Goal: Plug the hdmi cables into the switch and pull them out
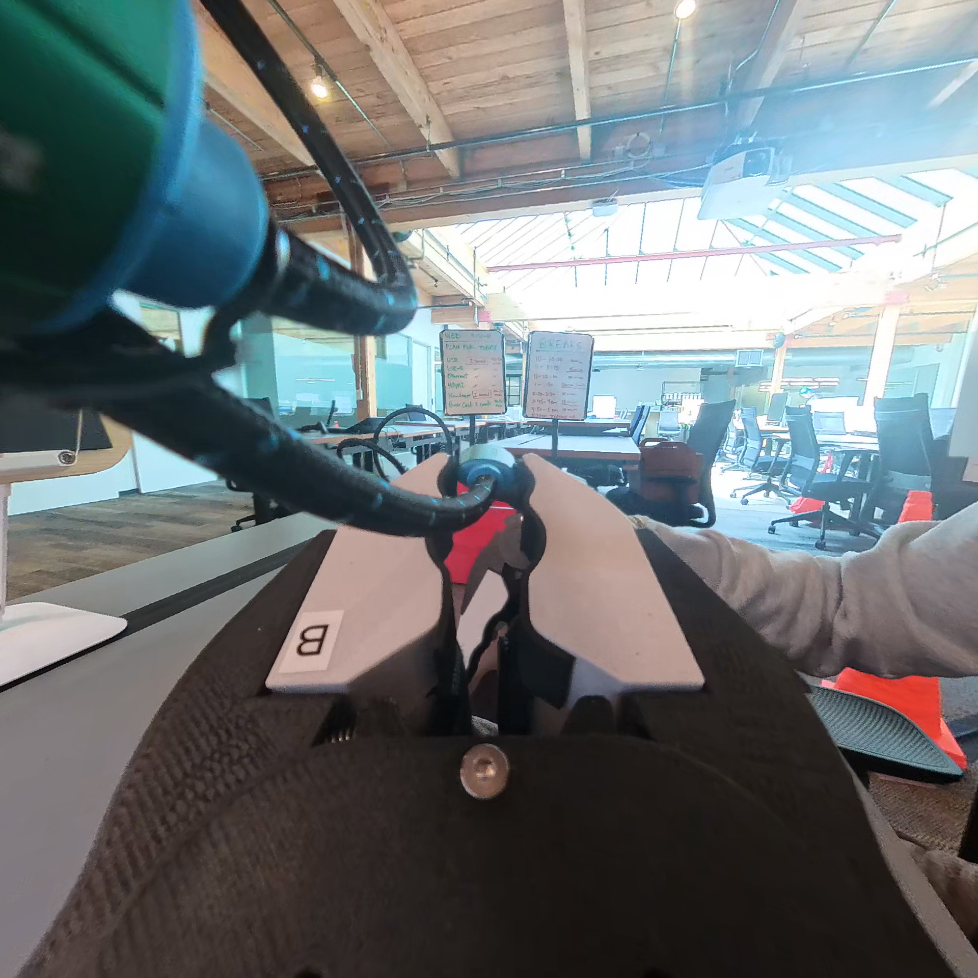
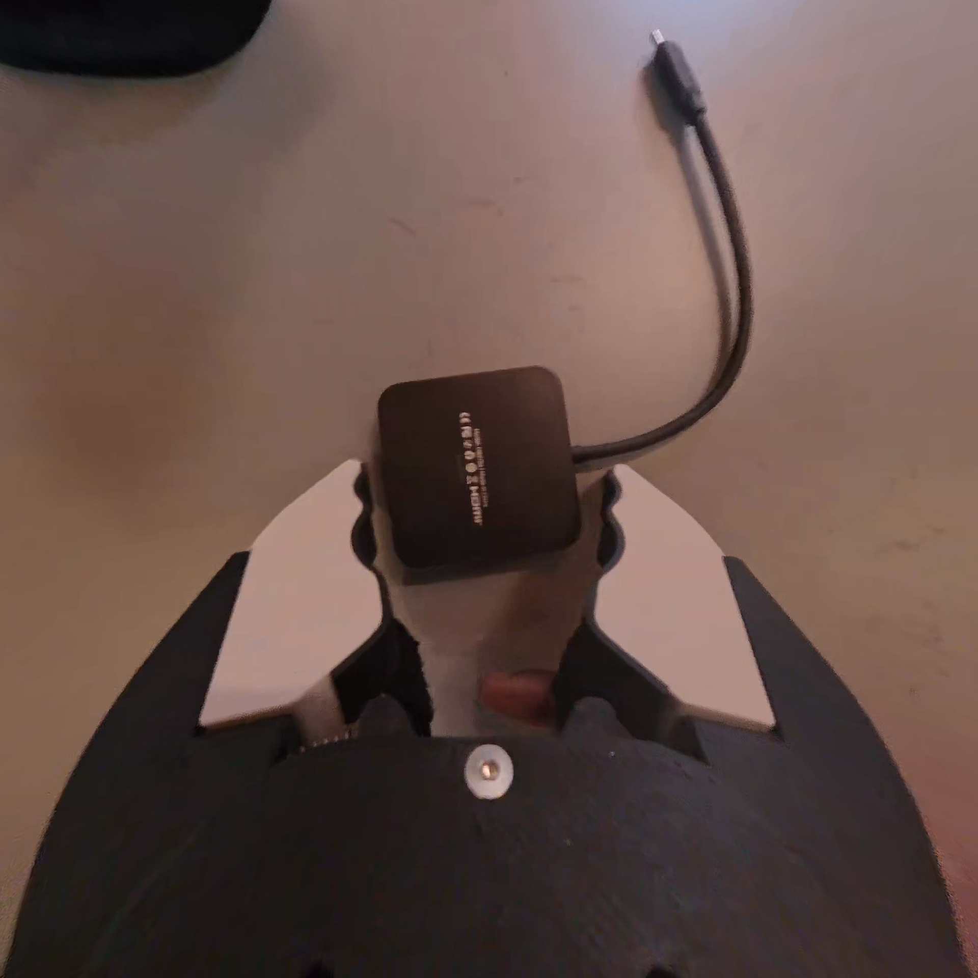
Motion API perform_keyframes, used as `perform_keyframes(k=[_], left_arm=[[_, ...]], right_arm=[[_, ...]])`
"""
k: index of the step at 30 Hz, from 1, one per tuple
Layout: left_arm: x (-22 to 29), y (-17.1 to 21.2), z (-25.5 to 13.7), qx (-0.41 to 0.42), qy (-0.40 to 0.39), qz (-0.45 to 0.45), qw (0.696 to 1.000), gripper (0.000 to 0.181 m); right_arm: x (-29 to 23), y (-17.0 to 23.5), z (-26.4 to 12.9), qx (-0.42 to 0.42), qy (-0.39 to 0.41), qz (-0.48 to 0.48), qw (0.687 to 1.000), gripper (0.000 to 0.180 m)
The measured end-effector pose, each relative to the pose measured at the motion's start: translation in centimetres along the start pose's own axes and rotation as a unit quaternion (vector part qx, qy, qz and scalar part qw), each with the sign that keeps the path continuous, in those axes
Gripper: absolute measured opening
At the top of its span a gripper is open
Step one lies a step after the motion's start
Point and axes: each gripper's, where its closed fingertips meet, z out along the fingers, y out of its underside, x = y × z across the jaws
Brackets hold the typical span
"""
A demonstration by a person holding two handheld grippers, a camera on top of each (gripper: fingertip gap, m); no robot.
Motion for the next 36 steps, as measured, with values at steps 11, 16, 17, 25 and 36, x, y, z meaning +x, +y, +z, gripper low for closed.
perform_keyframes(k=[11,16,17,25,36], left_arm=[[1.5,0.9,0.3,-0.033,0.038,0.038,0.998,0.02],[3.6,1.2,0.4,-0.036,0.092,0.068,0.993,0.02],[3.9,1.4,0.4,-0.041,0.099,0.077,0.991,0.02],[4.3,4.5,0.6,-0.133,0.107,0.157,0.973,0.02],[4.3,6.7,0.6,-0.187,0.113,0.168,0.961,0.02]], right_arm=[[-2.2,-8.9,-7.5,0.319,0.046,-0.146,0.935,0.068],[-3.5,-10.4,-11.0,0.411,0.05,-0.15,0.898,0.068],[-3.4,-10.3,-10.8,0.402,0.053,-0.147,0.902,0.068],[-2.7,-9.5,-9.1,0.34,0.086,-0.152,0.924,0.068],[-2.1,-8.8,-8.1,0.301,0.099,-0.149,0.937,0.068]])
